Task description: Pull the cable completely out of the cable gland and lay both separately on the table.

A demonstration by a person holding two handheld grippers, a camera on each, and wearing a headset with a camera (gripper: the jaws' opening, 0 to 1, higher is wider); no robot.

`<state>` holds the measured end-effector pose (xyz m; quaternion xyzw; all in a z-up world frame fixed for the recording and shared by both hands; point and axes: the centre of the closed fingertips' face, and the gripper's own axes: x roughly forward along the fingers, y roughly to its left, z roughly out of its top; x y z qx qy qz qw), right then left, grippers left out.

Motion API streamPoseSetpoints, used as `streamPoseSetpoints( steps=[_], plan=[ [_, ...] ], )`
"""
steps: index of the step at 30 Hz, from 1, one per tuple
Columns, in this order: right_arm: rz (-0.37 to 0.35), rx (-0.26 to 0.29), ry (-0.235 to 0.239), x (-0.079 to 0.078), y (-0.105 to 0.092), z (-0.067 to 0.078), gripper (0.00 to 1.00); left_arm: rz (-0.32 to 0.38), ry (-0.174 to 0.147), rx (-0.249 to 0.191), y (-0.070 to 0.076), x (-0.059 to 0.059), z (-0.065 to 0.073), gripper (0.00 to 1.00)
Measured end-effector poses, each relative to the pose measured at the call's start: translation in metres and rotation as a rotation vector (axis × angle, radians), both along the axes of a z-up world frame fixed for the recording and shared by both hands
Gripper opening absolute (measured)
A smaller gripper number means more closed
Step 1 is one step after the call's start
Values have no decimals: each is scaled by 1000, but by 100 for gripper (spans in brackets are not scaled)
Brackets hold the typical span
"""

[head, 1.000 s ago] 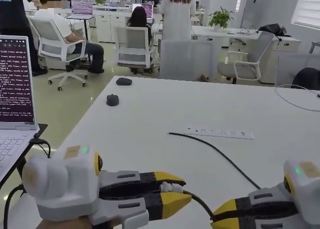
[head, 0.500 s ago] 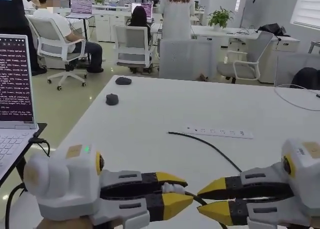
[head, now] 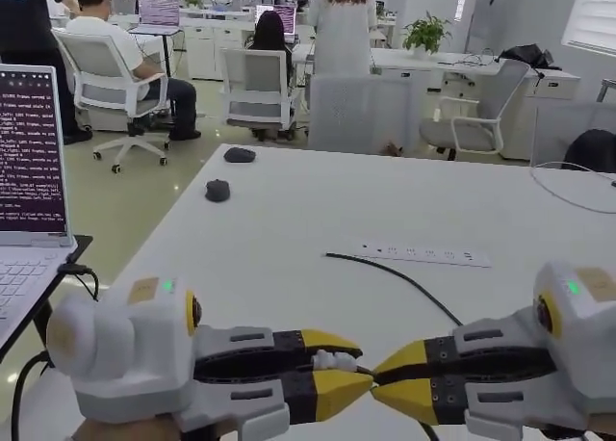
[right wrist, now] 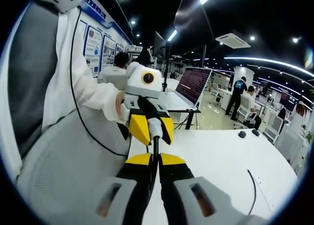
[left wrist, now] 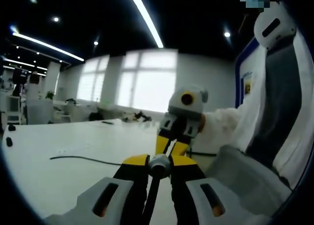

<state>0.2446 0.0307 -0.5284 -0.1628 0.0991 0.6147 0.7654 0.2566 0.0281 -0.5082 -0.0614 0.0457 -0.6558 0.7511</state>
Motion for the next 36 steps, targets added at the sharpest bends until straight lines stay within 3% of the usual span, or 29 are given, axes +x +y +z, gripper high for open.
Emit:
streamPoseSetpoints(
  steps=[16, 36],
  plan=[
    [-15, -15, 14, 2, -8, -14, 3, 5, -3, 6, 2, 2, -1, 17],
    [-110, -83, 115, 4, -44, -62, 3, 35, -1, -2, 8, 9, 1, 17]
  ],
)
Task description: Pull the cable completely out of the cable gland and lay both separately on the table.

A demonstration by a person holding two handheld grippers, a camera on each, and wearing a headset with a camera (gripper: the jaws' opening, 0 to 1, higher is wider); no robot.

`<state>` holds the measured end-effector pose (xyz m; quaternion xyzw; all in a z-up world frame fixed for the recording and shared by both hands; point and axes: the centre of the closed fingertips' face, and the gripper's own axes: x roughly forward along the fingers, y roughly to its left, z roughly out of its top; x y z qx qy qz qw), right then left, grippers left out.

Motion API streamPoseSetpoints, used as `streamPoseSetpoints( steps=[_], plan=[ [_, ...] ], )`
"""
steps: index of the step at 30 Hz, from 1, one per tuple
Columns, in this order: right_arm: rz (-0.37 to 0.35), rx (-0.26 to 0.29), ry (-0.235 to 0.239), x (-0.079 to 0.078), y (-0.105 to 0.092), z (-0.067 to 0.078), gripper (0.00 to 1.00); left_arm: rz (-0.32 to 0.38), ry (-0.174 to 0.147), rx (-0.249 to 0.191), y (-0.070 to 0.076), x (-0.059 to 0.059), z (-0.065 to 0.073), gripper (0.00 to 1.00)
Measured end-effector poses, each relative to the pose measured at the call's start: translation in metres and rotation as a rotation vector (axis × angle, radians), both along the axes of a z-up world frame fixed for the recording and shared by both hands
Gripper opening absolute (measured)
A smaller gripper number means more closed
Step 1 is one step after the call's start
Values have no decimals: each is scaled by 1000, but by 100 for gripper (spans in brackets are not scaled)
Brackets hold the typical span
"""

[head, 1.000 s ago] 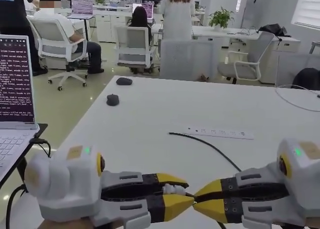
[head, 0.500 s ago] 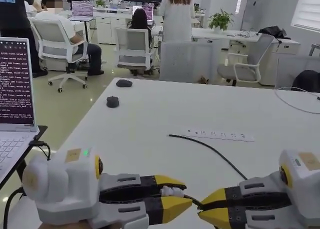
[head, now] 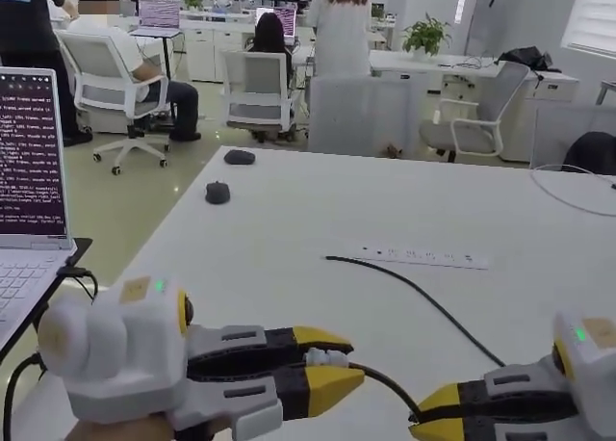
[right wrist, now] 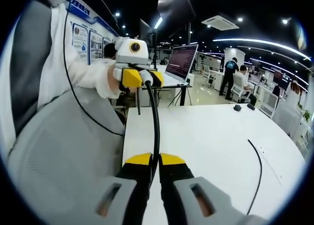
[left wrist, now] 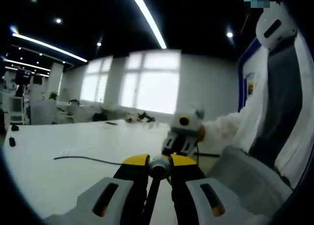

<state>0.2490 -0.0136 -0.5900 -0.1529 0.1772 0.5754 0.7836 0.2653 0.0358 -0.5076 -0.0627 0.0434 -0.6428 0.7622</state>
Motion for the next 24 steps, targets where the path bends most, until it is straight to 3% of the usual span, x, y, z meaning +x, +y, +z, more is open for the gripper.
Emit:
streamPoseSetpoints(
  steps=[8, 14, 21, 24],
  plan=[
    [-30, 1, 28, 1, -9, -10, 3, 3, 4, 2, 0, 1, -1, 17],
    [-30, -5, 28, 0, -9, -10, 3, 5, 3, 2, -1, 1, -1, 17],
    [-28, -15, 26, 0, -7, -5, 4, 12, 3, -6, 0, 2, 1, 17],
    [-25, 5, 9, 0, -3, 5, 6, 11, 2, -2, 0, 2, 0, 17]
  ],
)
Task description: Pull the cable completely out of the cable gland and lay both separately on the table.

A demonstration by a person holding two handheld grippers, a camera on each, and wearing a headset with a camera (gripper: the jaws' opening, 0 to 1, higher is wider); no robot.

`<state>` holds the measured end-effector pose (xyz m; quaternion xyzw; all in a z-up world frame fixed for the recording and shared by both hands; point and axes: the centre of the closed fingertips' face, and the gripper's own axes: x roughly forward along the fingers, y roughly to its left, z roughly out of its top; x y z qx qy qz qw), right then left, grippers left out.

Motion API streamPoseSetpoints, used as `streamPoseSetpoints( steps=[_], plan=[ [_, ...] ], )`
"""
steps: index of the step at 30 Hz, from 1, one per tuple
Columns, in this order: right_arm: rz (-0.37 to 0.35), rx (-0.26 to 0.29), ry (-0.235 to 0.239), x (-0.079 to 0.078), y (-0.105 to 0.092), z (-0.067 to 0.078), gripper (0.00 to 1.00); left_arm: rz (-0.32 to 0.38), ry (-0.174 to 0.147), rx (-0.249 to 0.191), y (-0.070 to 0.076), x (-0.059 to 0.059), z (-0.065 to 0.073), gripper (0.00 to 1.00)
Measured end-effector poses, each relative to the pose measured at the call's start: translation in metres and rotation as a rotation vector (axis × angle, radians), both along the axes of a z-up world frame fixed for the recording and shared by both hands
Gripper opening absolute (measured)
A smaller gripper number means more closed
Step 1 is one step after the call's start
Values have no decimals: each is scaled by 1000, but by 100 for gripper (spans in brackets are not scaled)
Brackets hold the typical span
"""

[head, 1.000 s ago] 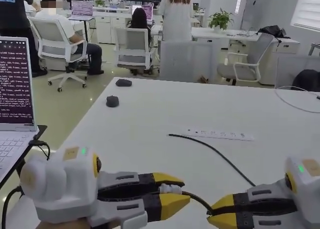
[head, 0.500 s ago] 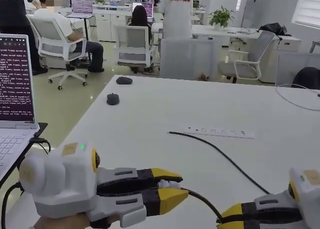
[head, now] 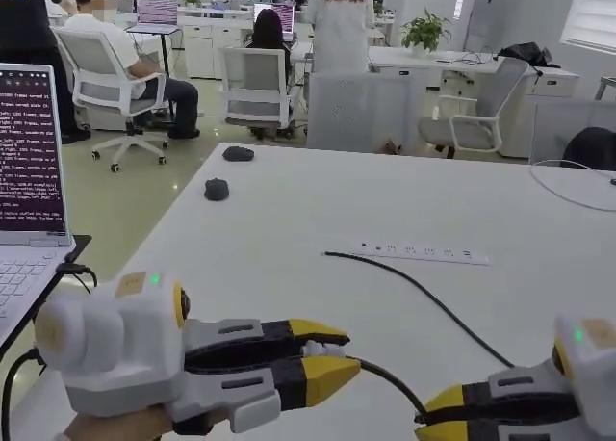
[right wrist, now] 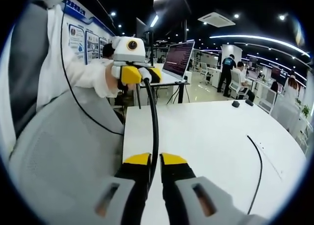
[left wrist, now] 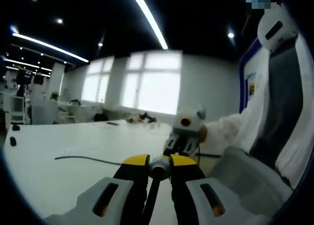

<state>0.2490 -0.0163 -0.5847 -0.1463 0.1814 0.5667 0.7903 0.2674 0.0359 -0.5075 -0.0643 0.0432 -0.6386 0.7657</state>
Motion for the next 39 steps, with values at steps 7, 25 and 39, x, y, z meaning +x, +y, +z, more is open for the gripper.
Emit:
streamPoseSetpoints(
  steps=[7, 25, 39],
  plan=[
    [45, 75, -81, 0, 23, 44, 10, -14, 1, 5, -2, -3, -1, 17],
    [109, 121, -128, 1, 48, 69, 8, -53, 15, -8, -7, -10, -1, 17],
    [129, 112, -125, -2, 52, 64, 3, -62, 18, -14, -8, -11, 0, 17]
  ],
)
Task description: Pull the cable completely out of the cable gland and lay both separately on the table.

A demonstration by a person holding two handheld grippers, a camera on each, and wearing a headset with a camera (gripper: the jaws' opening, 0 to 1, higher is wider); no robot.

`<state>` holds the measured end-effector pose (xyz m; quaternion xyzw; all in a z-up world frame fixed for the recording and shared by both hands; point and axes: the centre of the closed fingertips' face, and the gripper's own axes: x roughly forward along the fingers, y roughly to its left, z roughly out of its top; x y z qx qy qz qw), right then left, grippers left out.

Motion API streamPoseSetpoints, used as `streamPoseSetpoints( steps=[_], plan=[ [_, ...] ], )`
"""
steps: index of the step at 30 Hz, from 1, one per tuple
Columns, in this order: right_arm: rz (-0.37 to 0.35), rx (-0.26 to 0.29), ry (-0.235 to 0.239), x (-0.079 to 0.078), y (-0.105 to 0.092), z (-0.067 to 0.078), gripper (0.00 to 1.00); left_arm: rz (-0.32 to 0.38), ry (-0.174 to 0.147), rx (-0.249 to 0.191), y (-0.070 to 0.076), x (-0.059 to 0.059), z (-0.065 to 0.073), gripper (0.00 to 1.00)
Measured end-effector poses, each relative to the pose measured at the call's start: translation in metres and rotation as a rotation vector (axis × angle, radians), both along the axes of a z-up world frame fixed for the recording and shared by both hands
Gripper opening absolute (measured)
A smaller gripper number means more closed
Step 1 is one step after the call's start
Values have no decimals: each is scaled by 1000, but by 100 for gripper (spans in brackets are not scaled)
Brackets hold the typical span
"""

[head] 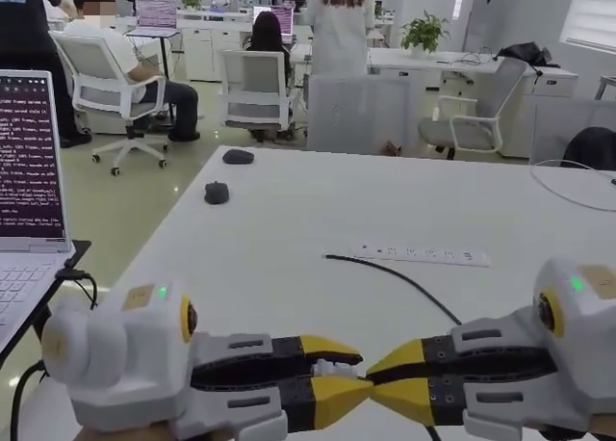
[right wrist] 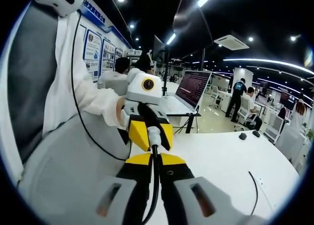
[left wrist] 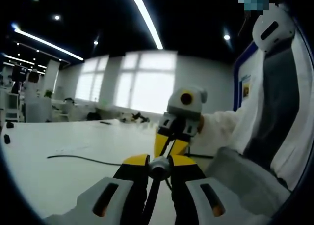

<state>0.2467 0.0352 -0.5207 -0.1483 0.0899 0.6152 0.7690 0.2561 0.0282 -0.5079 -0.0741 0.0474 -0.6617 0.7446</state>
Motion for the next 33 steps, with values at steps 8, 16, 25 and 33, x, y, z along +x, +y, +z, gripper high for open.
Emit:
streamPoseSetpoints(
  steps=[8, 16, 25, 33],
  plan=[
    [2, -7, -18, 2, 0, -4, 3, 8, -2, 0, 1, 2, 1, 17],
    [-27, -39, -2, 7, -11, -19, 3, 31, 2, -3, 5, 7, 2, 17],
    [-71, -67, 30, 9, -30, -38, 3, 39, -1, -2, 7, 9, 2, 17],
    [-111, -83, 60, 9, -45, -52, 3, 47, -2, -3, 8, 10, 2, 17]
  ],
)
